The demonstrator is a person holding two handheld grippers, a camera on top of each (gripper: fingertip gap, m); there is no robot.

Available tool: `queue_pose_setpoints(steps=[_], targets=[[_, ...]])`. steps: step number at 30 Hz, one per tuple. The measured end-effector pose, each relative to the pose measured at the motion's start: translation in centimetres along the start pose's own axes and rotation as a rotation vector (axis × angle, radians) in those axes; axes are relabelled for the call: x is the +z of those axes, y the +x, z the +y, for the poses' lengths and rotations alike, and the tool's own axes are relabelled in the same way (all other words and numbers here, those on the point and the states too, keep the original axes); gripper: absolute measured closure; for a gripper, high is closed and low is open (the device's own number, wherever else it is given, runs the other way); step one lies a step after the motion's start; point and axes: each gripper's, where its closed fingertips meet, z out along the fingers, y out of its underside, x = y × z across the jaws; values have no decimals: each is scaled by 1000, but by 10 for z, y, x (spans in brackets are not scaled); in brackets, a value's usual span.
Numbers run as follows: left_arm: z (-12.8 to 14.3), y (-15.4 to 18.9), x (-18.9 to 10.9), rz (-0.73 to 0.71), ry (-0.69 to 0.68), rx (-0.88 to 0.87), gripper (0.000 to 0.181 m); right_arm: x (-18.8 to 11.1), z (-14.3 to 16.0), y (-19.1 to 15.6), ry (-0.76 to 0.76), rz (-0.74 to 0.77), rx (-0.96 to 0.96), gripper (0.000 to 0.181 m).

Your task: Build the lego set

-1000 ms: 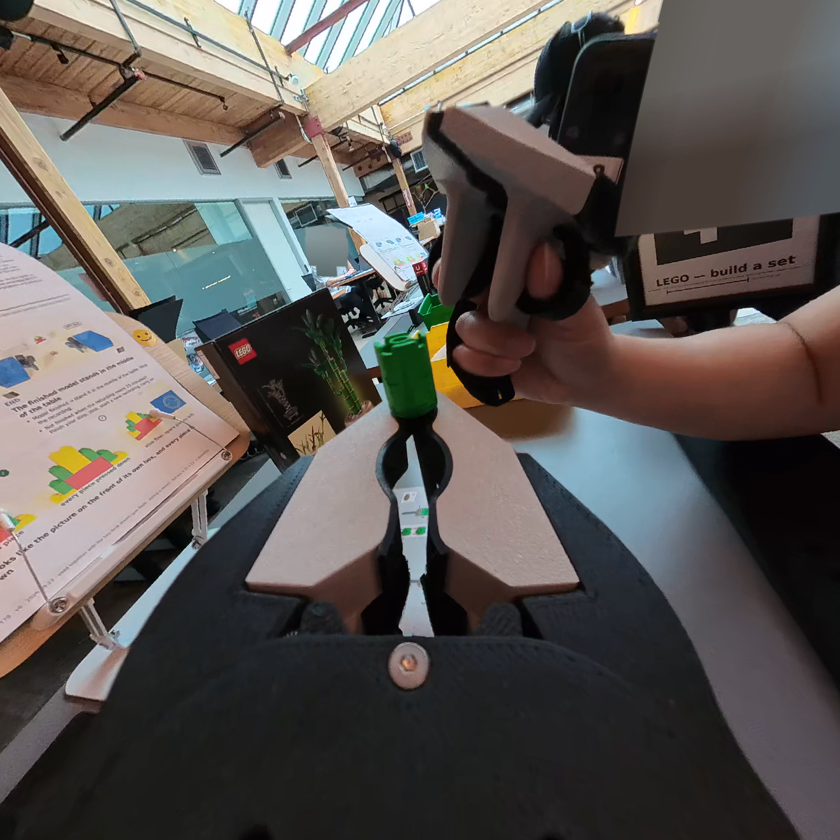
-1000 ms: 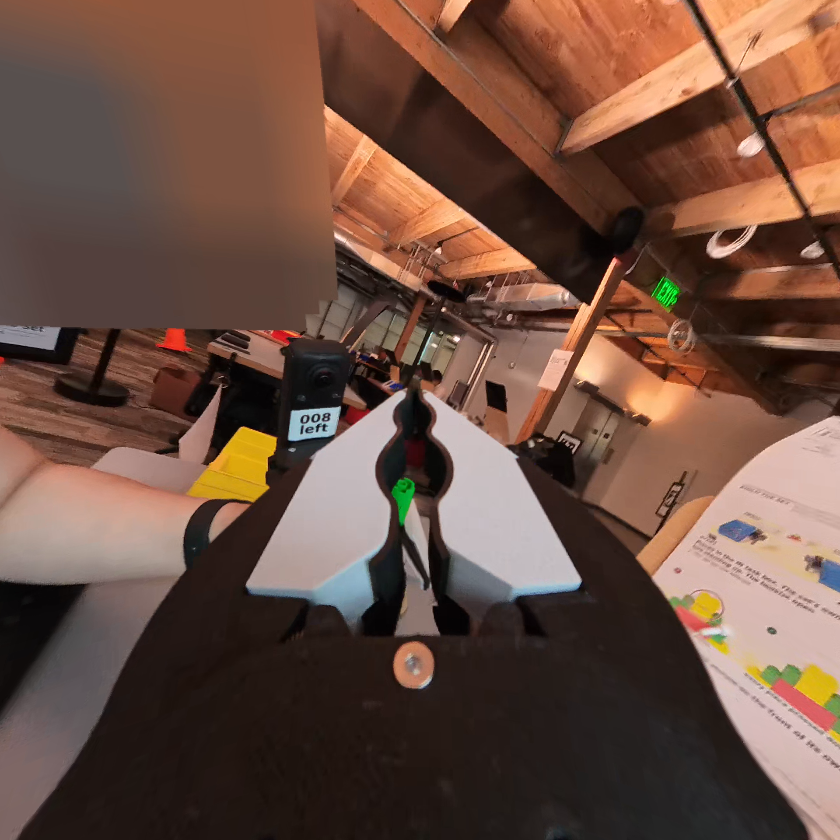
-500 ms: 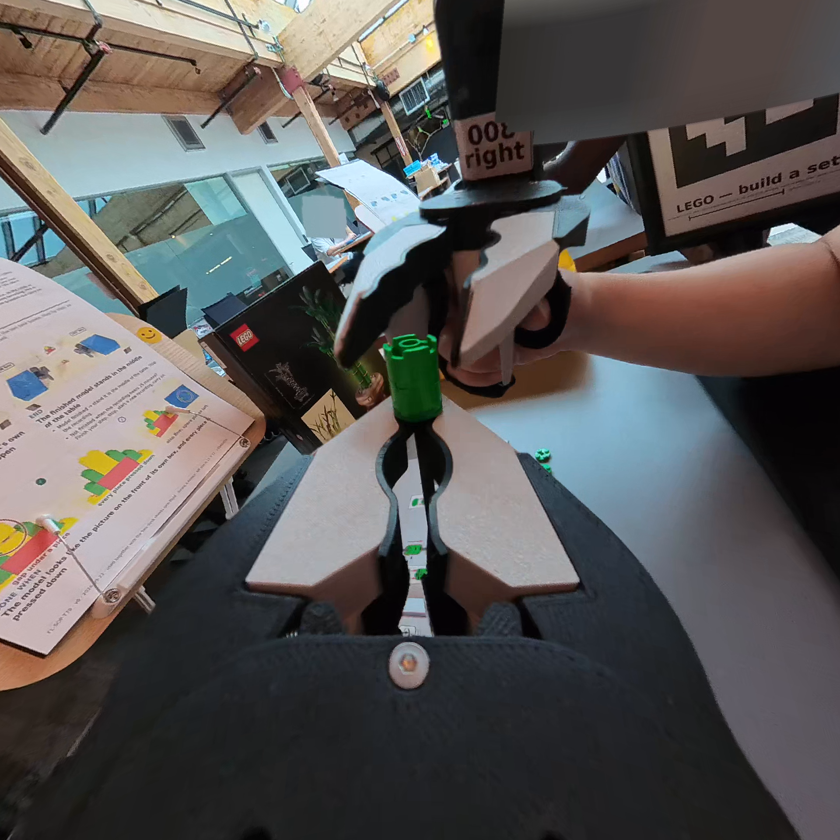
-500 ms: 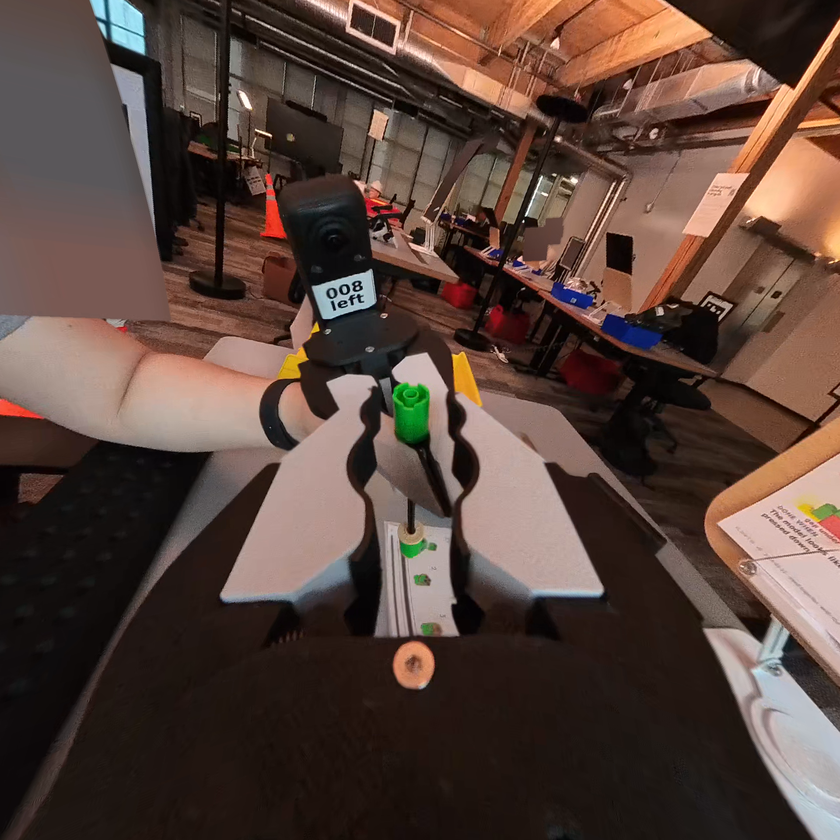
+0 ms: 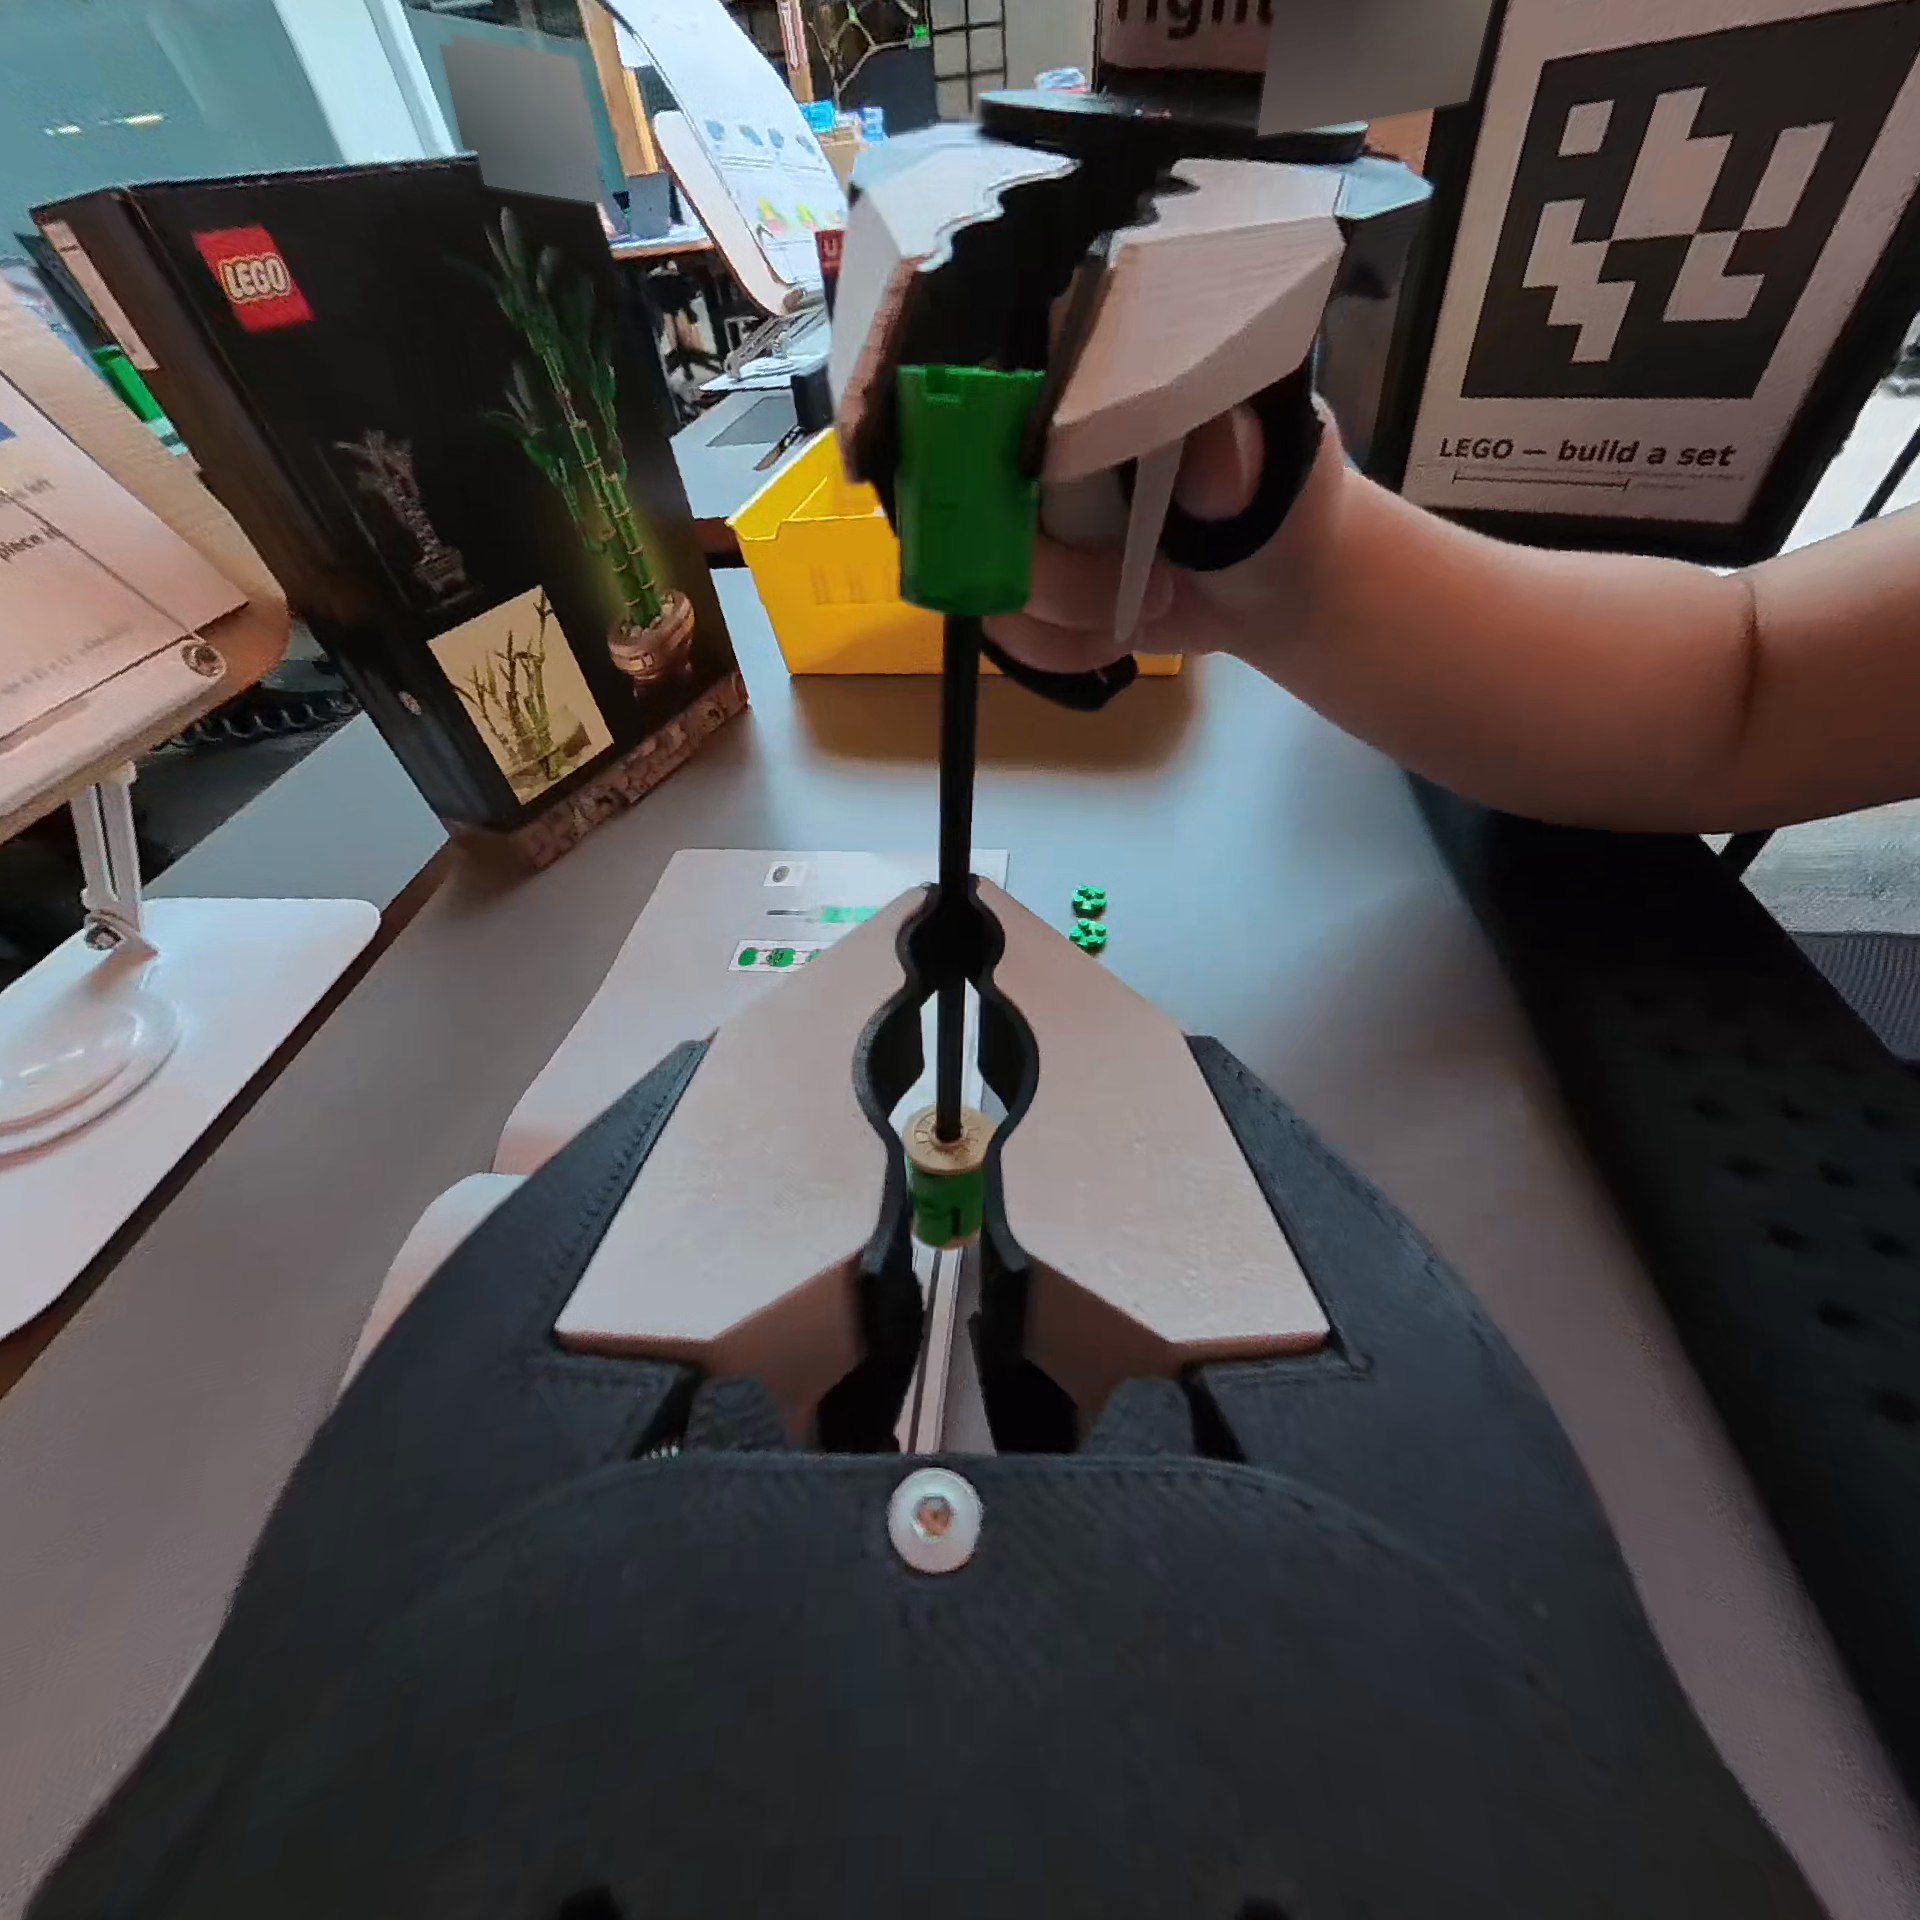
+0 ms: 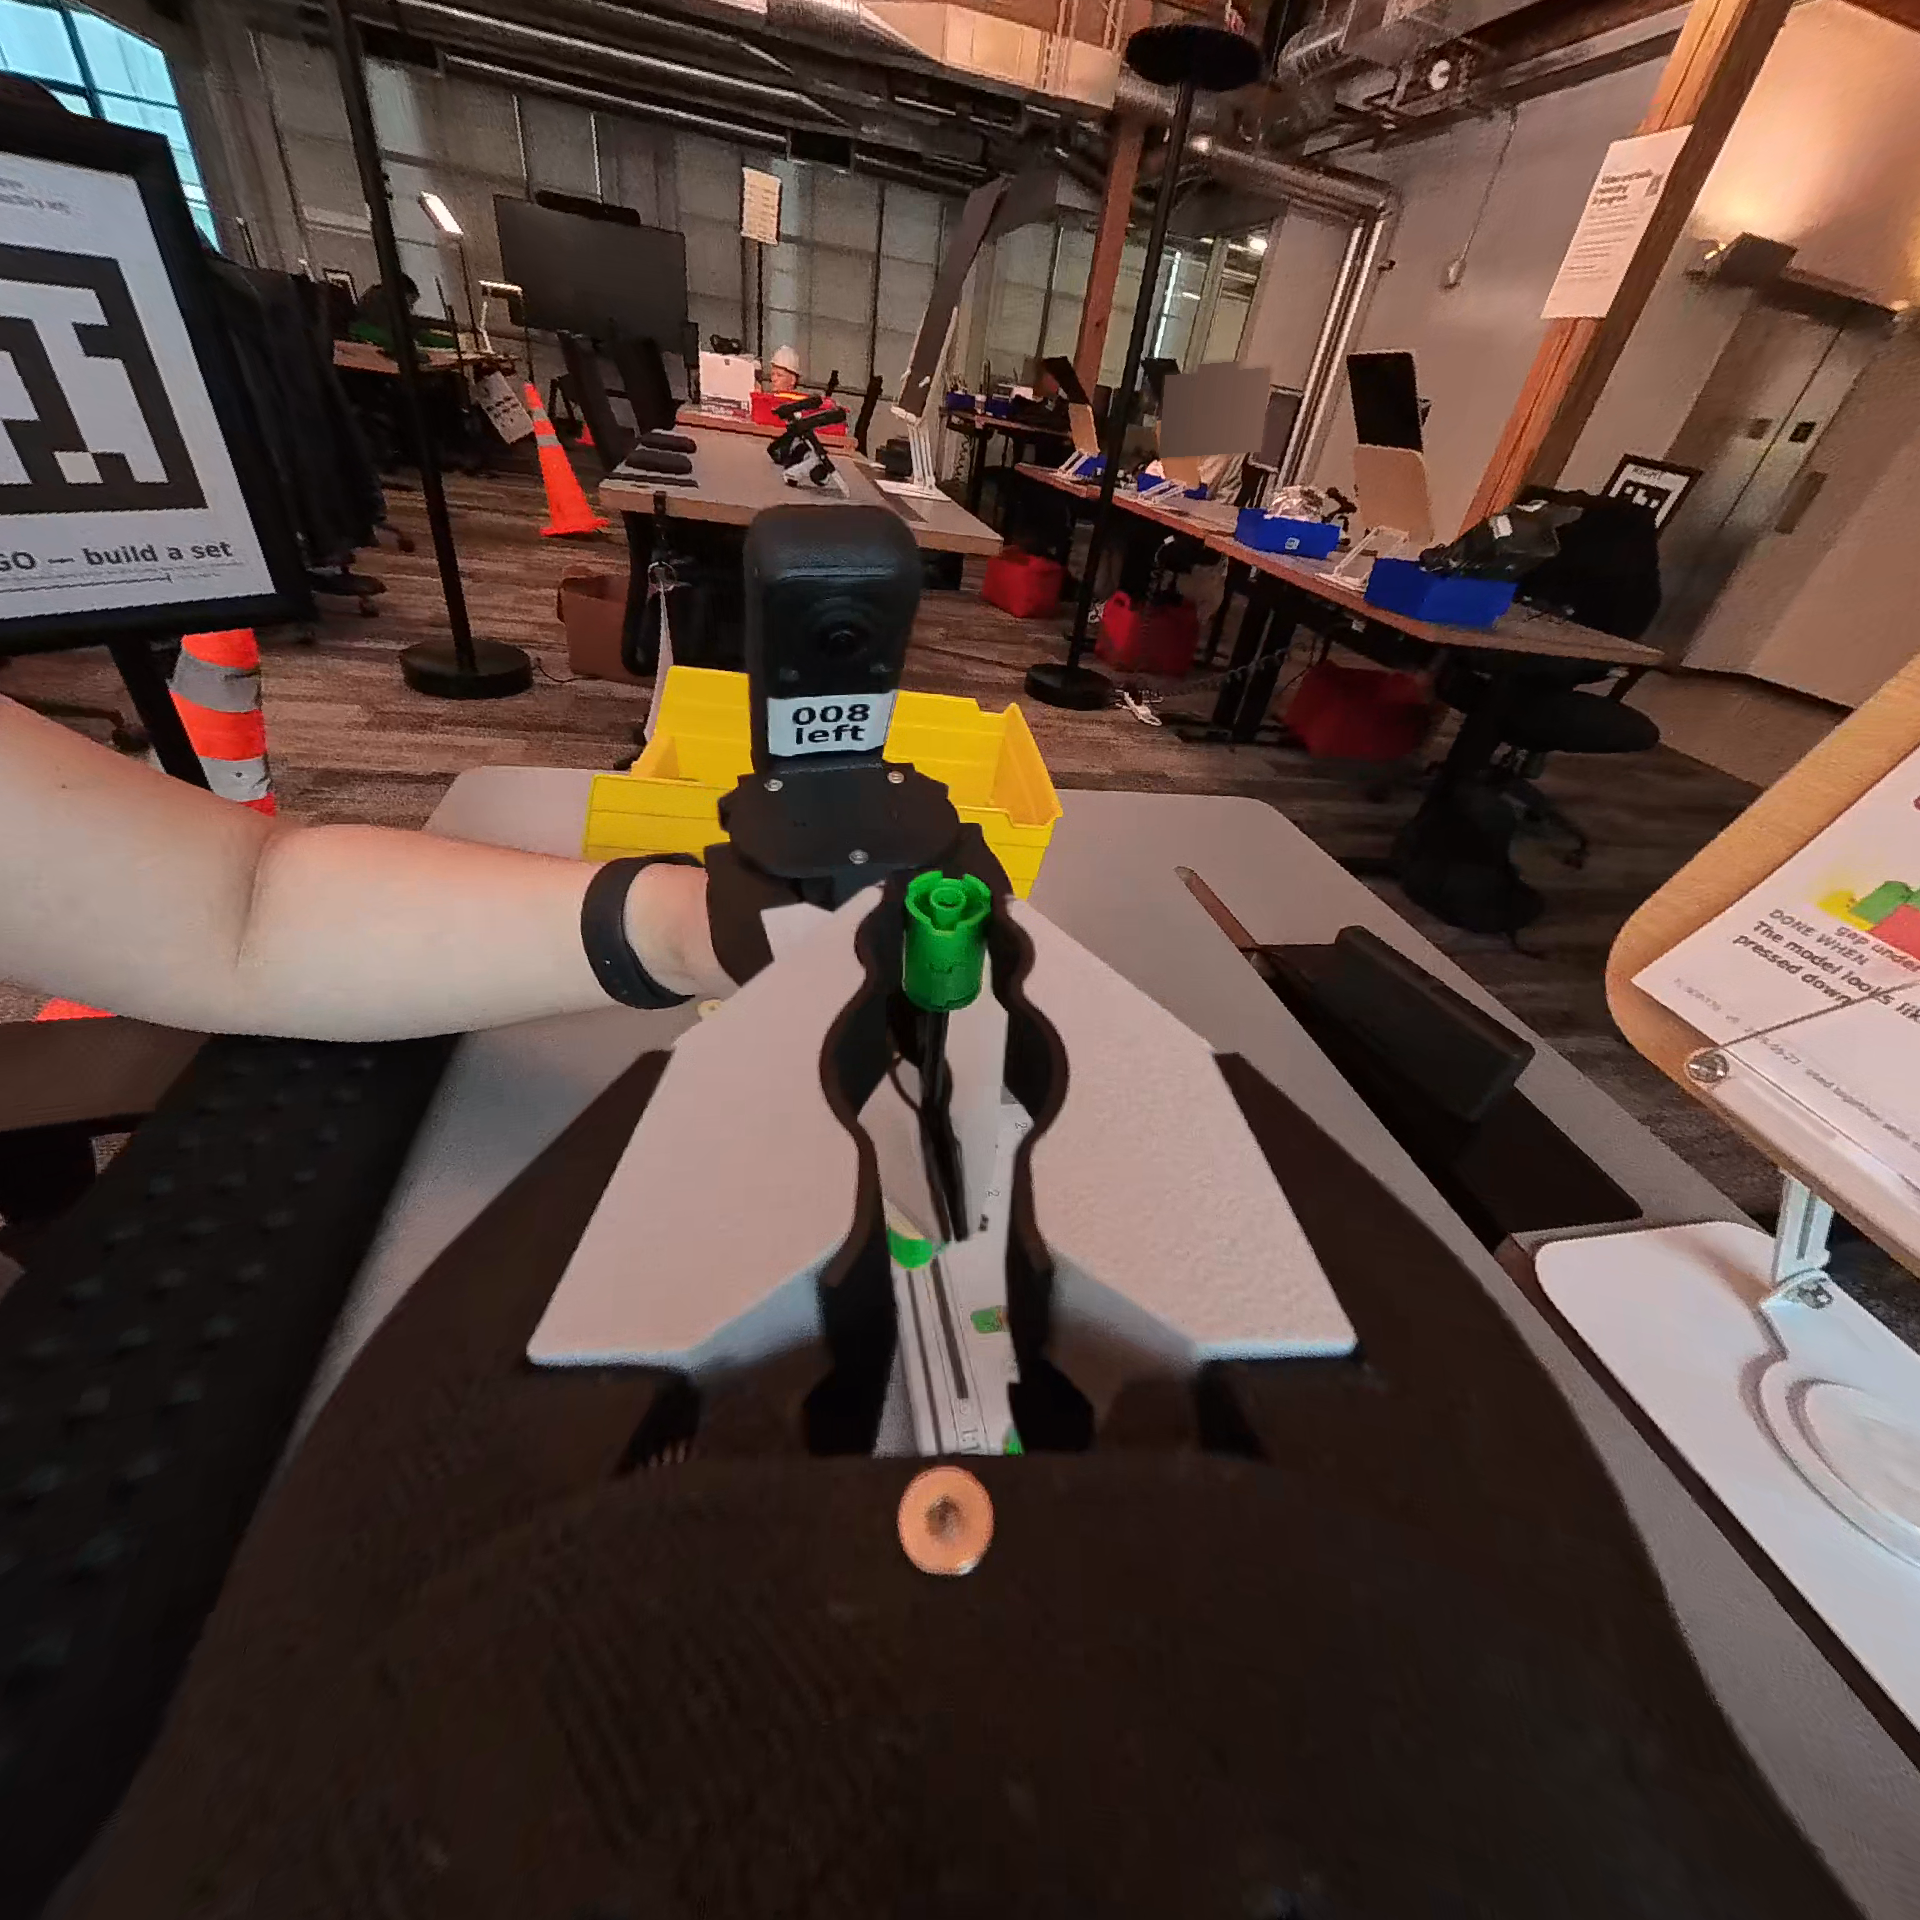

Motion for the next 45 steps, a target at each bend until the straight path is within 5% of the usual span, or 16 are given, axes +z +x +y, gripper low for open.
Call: queue_pose_setpoints(steps=[4,6,8,11,14,18,21,24,27,31,34,37,40,43,45], targets=[[-4,-3,-3,-33,8,52,181,-3,-5,0,14,14,-60,148],[-8,-4,-6,-53,14,82,181,-13,-27,-10,124,1,-138,154],[-11,-4,-8,-67,10,109,181,-24,-50,-18,256,15,-204,181],[-9,-6,-8,-108,-29,178,181,-15,-44,-16,166,-9,-78,181],[-10,-8,-8,-153,-52,247,181,-15,-65,-34,240,-59,-70,181],[-16,-6,-10,-181,-41,298,181,-2,-35,-23,96,3,-132,181],[-22,-5,-11,-186,-15,310,181,-14,-59,-34,266,-36,-155,181],[-22,-5,-12,-194,-14,325,181,-3,-35,-22,140,-6,-130,181],[-21,-5,-10,-196,-14,335,181,-17,-66,-30,334,9,-146,181],[-29,-3,-13,-192,18,332,181,-3,-41,-28,232,5,-163,181],[-34,-2,-16,-194,44,335,181,-13,-61,-37,348,15,-214,181],[-28,-4,-15,-208,-5,349,181,-1,-43,-24,255,18,-118,181],[-31,-1,-13,-190,17,336,181,-17,-69,-35,387,55,-213,181],[-29,-3,-13,-204,-9,353,181,-1,-43,-27,258,36,-167,181],[-29,-3,-13,-211,-4,363,181,-10,-60,-33,361,27,-151,181]])
